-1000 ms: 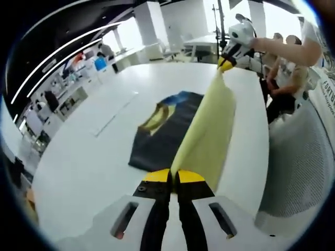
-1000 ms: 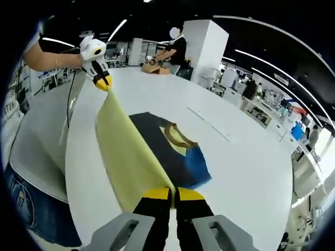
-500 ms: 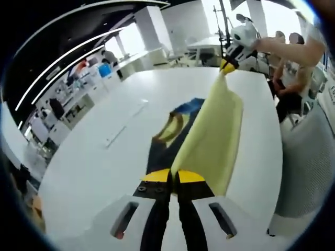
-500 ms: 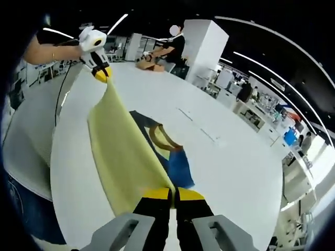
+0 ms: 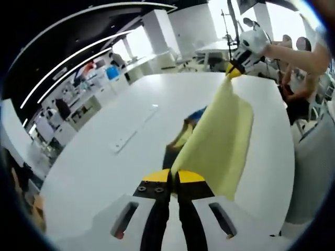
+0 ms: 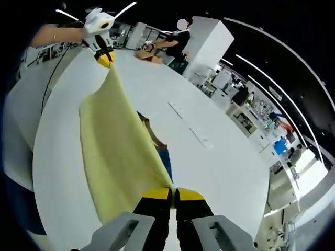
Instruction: Fold the garment on the visible template until the final outline fits inside the template.
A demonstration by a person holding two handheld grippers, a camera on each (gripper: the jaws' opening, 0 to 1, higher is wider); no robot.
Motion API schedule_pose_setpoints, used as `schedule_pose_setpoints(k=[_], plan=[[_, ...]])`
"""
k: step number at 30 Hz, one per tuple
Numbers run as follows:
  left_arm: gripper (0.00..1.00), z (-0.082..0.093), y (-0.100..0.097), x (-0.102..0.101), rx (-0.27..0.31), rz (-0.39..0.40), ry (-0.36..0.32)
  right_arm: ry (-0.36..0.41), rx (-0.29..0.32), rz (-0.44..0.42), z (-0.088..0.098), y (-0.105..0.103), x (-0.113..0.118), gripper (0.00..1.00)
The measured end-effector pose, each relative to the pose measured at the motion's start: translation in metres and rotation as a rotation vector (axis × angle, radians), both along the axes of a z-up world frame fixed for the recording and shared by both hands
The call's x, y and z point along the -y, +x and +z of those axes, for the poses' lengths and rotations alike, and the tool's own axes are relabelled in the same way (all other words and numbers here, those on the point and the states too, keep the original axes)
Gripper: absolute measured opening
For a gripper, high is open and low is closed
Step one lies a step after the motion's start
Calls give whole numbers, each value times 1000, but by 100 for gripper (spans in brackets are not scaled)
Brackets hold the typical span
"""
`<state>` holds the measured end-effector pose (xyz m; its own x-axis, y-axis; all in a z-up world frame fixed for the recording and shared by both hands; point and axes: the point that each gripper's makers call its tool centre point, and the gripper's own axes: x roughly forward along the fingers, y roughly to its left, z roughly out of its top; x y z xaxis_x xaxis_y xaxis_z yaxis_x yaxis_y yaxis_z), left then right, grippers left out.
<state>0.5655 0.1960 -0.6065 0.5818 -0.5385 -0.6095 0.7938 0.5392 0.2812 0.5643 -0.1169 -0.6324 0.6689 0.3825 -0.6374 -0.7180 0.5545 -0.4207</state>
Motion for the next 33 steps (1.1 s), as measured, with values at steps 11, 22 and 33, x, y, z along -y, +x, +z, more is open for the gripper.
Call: schedule_pose_setpoints(k=[11,22,33], plan=[[0,-7,29,-2,20,77,-29,1,10,-45,-6,30,0,0],[0,-43,50,-5,-61,132,-35,-53,-14,-40,-36,50,-4,0],[1,-80,73,-8,-135,175,-45,-107,-46,-25,-65,67,-6,0]])
